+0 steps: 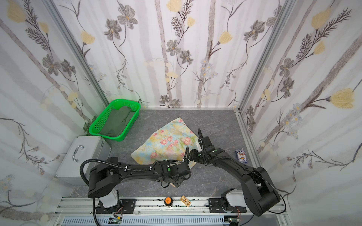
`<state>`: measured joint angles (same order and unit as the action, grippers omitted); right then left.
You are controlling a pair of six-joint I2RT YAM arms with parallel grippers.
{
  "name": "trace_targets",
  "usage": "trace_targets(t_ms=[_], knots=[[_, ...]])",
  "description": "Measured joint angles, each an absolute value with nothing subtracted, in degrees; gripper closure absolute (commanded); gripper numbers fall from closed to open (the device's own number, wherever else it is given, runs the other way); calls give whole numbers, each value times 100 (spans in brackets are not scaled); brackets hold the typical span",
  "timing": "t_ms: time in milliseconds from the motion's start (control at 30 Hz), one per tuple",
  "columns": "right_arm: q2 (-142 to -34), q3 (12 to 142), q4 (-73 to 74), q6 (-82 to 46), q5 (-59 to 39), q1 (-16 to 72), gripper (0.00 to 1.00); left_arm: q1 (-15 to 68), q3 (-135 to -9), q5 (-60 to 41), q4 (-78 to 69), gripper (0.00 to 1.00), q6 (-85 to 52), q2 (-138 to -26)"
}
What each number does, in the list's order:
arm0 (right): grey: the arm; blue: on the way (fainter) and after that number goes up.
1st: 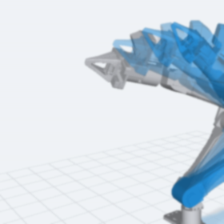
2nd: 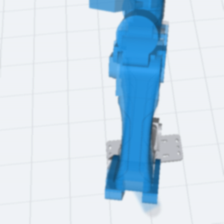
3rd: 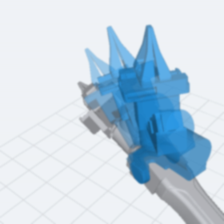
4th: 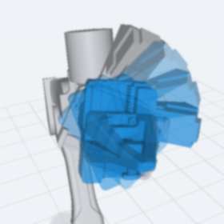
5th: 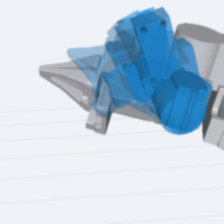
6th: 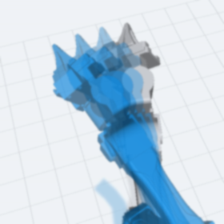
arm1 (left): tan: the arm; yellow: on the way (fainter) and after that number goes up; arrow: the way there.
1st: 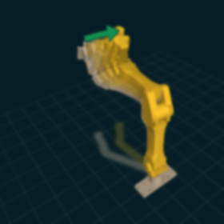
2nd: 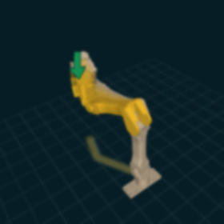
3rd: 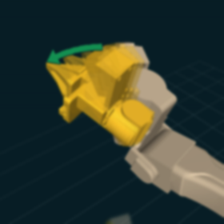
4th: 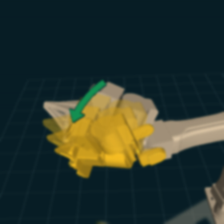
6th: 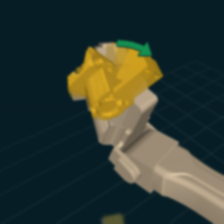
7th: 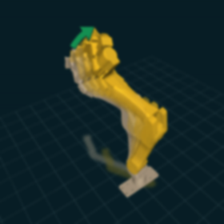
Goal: Fold and stack the skirts
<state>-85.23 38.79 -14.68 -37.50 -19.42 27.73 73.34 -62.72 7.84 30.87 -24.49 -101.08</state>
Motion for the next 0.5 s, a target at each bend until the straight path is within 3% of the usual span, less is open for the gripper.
trace_targets(t_ms=[367, 500], knots=[[-8600, 3881, -1356, -3811, -2045, 2801, 43, 7358, -6132, 985, 3208, 60, -2576, -10165], [-8604, 3892, -1304, -3811, -2062, 2805, 43, 7360, -6130, 998, 3216, 75, -2582, -10237]])
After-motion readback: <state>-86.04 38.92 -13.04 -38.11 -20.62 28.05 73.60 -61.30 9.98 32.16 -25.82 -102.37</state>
